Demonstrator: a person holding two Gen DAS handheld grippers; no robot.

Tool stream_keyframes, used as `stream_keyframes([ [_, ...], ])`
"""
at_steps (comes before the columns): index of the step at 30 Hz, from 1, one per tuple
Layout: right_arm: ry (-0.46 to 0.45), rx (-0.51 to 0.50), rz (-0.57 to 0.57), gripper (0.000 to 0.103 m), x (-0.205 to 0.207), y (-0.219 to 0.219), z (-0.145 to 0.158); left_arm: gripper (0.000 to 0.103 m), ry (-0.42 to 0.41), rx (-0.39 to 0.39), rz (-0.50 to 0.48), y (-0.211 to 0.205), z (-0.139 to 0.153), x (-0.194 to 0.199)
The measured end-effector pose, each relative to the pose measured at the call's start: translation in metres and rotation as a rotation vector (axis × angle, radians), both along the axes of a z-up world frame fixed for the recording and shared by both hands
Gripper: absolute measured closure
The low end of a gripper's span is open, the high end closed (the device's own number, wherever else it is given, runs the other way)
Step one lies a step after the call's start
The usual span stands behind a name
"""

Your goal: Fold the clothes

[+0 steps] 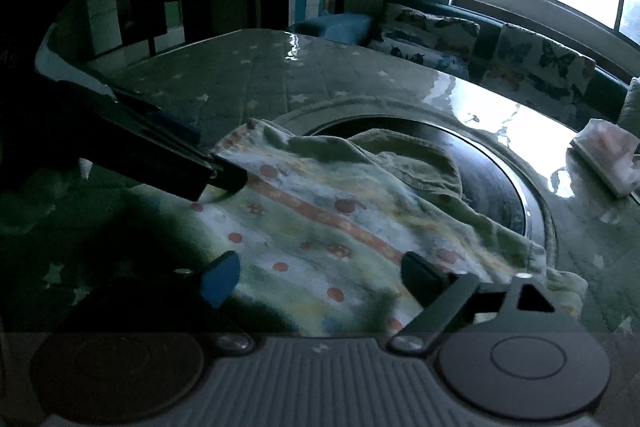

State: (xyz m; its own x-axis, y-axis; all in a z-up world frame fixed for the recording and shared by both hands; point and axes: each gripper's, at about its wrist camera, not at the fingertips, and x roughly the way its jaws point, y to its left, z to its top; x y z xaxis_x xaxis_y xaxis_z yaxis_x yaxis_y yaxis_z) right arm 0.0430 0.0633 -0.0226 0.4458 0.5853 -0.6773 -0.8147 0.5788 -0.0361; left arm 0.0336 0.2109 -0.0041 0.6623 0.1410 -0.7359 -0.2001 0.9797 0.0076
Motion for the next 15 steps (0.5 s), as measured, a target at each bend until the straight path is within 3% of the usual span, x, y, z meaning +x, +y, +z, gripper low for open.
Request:
stream_keyframes([
  [15, -0.054, 0.009, 0.090, 0.010, -0.021, 0.020, 0.011, 0.013, -0.021, -0.024, 0.100, 0.031, 0.003, -0.025],
])
